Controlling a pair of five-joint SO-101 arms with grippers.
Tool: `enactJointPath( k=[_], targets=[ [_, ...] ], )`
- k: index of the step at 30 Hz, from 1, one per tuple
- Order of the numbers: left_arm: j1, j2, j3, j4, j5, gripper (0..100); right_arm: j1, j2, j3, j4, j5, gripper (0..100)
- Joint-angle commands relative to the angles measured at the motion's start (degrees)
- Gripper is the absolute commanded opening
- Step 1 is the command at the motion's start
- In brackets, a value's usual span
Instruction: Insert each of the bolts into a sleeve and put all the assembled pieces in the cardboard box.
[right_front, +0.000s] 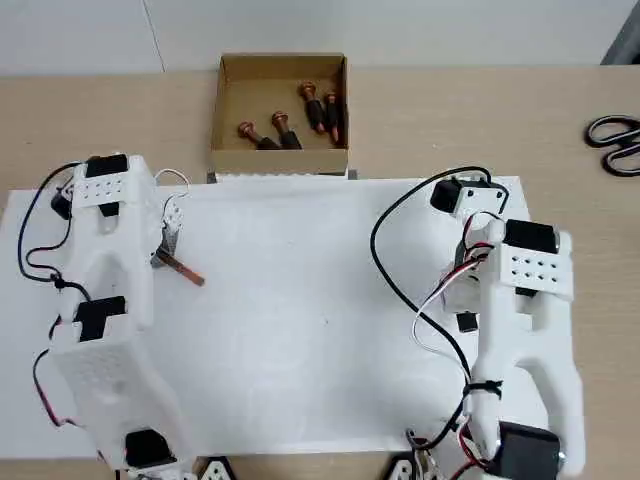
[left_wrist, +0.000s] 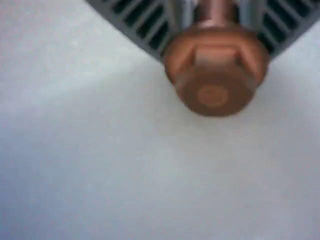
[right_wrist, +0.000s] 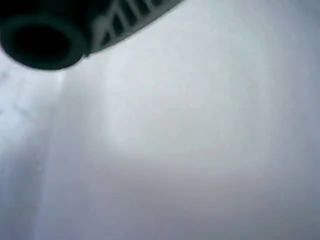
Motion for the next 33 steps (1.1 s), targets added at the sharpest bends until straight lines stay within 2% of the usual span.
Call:
enactJointPath(
  k=[1,5,16,21,27,33],
  targets=[
    [-0.35,2.90,0.84,0.62,0.44,1,0.04,-2.42,-0.70,-0.66,0.35,1.3],
    [-0.35,2.90,-2.07,2.73,0.44,1,0.04,-2.59,-0.88,-0.66,0.53,1.3],
    [0.09,2.90,-21.49,16.18,0.18,1,0.04,-10.59,-0.79,0.22,0.70,1.3],
    [0.09,1.05,-24.40,16.18,-0.35,1,0.04,-11.12,-0.79,1.10,0.79,1.3],
    [2.64,-7.47,-24.48,16.18,-4.92,1,-0.40,-11.30,-1.23,1.10,0.79,1.3],
    [6.86,-17.93,-24.48,16.09,-8.62,1,-7.52,-19.91,-2.02,3.12,0.26,1.3]
  ],
)
